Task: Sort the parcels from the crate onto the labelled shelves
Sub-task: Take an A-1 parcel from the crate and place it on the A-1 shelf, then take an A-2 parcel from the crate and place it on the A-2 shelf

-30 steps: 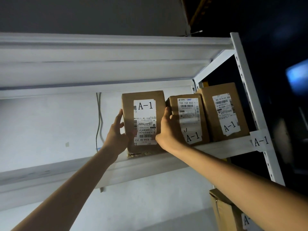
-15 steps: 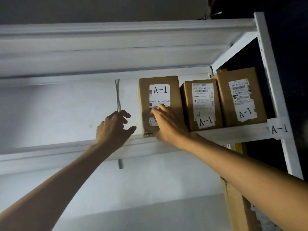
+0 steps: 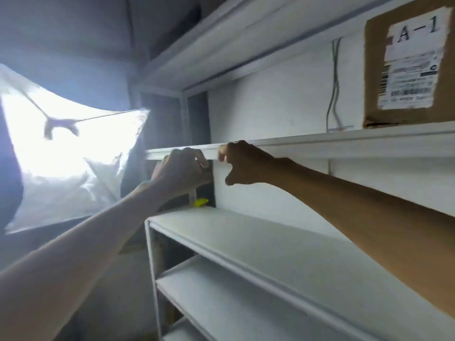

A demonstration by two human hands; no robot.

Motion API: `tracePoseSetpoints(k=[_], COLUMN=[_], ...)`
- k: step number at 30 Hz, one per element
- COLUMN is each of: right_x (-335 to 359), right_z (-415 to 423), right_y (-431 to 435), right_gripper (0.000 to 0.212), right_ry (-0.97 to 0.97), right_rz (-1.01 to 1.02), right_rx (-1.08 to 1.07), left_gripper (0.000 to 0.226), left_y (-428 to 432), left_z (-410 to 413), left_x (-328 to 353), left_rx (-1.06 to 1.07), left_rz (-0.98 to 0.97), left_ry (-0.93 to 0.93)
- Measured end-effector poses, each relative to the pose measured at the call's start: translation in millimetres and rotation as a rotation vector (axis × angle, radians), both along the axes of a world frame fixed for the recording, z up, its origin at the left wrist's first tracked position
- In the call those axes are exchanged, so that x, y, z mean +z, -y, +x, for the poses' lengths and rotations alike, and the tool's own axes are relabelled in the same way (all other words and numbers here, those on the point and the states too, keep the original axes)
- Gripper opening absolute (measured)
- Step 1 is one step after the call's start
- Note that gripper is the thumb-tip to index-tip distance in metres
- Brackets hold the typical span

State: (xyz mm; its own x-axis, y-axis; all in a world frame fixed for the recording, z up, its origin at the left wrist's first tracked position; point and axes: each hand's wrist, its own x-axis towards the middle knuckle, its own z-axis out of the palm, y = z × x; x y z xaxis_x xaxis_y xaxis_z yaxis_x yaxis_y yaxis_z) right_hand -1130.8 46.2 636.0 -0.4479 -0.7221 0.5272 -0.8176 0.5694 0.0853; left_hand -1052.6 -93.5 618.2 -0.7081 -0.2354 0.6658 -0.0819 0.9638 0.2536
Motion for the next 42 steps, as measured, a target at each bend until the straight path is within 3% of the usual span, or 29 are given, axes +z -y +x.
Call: tracePoseSetpoints(k=[3, 5, 8, 10, 13, 16, 20, 25, 30, 37, 42], right_x=[-33, -56, -60, -68, -86, -104, -128, -165, -199, -246, -277], right_z=[45, 69, 124, 163, 240, 314, 421, 544, 640, 758, 830], right_y=[83, 124, 157, 177, 207, 236, 253, 255, 244, 241, 245], right_gripper=[0.044, 0.042, 0.033, 0.037, 0.041, 0.053, 0.047, 0.035, 0.031, 0.042, 0.026], right_ry=[0.021, 0.039, 0.067, 0.163, 0.143, 0.138, 0.085, 0.079, 0.033, -0.053, -0.118], right_rz=[0.133, 0.094, 0.205, 0.162, 0.201, 0.279, 0.348, 0.479, 0.576, 0.714, 0.741], right_rx=[0.041, 0.212, 0.425, 0.602, 0.806, 0.972, 1.233, 1.478, 1.668, 1.786, 1.862], left_gripper=[0.027, 0.026, 0.022, 0.020, 0.024, 0.025, 0.021, 0.021, 0.024, 0.031, 0.031], left_y=[36, 60, 89, 105, 117, 117, 98, 57, 26, -1, -14], left_z=[63, 109, 193, 246, 328, 407, 511, 622, 709, 809, 866], left_x=[-24, -38, -55, -64, -83, -110, -140, -165, -208, -256, -288], left_rx=[0.200, 0.316, 0.501, 0.638, 0.800, 0.924, 1.189, 1.487, 1.671, 1.802, 1.849], left_rz=[-0.039, -0.003, 0.041, 0.060, 0.117, 0.145, 0.079, 0.281, 0.491, 0.657, 0.727], left_ry=[0.100, 0.139, 0.169, 0.175, 0.196, 0.249, 0.307, 0.274, 0.338, 0.360, 0.343])
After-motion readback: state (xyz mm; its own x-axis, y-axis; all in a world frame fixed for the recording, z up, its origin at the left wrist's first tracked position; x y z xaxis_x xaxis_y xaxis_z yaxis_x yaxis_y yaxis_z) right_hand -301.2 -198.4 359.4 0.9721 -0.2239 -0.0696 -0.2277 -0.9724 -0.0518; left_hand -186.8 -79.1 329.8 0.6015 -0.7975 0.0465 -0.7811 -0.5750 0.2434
